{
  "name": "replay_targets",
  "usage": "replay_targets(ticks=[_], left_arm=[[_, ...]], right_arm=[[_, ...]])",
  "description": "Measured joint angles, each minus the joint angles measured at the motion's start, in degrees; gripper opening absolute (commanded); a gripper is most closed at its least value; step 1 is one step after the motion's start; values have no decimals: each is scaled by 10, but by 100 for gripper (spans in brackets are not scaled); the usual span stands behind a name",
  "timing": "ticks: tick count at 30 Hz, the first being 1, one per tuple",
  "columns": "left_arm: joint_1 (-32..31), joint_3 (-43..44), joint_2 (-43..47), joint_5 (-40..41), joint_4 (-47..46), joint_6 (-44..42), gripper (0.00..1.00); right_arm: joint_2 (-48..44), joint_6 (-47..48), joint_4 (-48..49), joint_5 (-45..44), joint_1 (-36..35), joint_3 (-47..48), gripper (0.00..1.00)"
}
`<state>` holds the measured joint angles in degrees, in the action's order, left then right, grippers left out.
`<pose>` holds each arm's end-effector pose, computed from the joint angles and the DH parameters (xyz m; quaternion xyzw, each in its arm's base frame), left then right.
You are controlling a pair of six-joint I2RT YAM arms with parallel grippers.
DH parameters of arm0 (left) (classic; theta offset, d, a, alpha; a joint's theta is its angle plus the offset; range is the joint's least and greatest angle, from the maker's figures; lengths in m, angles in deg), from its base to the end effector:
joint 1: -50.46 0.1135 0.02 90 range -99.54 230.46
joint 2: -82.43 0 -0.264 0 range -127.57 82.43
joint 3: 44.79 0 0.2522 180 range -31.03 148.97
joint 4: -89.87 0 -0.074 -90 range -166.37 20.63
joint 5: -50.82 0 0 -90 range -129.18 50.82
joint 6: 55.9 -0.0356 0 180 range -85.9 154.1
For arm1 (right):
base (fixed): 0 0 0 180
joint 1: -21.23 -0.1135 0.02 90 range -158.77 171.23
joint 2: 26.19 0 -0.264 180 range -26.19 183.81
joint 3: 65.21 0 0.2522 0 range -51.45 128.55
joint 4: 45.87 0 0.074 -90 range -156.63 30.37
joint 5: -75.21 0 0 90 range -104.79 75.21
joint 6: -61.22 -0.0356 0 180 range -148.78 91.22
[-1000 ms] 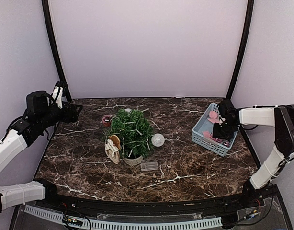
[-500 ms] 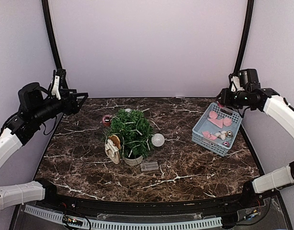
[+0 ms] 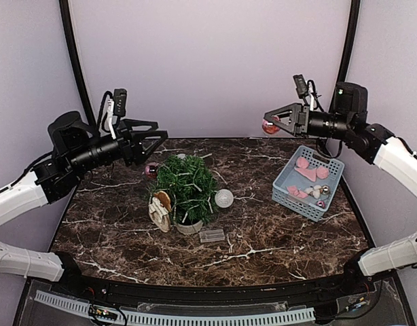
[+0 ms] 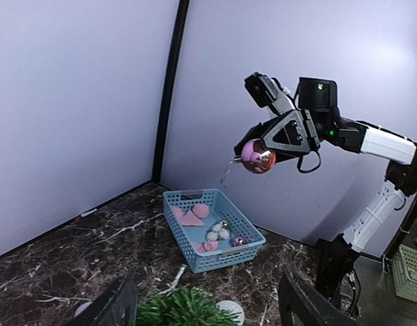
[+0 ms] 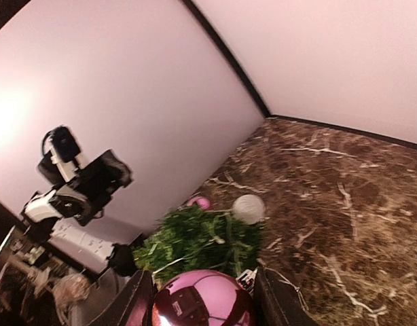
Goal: Decorate the small christmas tree
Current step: Pick up the ornament ball from the bin.
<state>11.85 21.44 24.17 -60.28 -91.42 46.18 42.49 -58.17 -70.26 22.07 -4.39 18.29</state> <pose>0.1770 -0.1577 0.3902 0.2819 0.5878 -0.4278 0.6261 0.2332 0.1355 0.4069 -0.1802 0.7308 0.4970 0.4318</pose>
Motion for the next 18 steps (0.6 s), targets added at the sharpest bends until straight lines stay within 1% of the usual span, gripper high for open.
replay_targets(ticks=[7, 14, 15, 16, 17, 18], left_arm=[[-74, 25, -54, -45, -34, 10, 75], [-108, 61, -103, -76, -51, 16, 74], [-109, 64, -109, -78, -50, 16, 73], [-111, 65, -113, -80, -50, 16, 66], [-112, 65, -116, -81, -50, 16, 63], [-112, 65, -118, -82, -49, 16, 57]], right_arm=[[69, -56, 128, 132, -92, 28, 47], [140, -79, 191, 220, -155, 99, 47], [146, -81, 198, 231, -160, 105, 47], [151, -84, 204, 240, -165, 110, 47], [154, -86, 209, 247, -168, 112, 47], [156, -88, 214, 255, -171, 114, 47]])
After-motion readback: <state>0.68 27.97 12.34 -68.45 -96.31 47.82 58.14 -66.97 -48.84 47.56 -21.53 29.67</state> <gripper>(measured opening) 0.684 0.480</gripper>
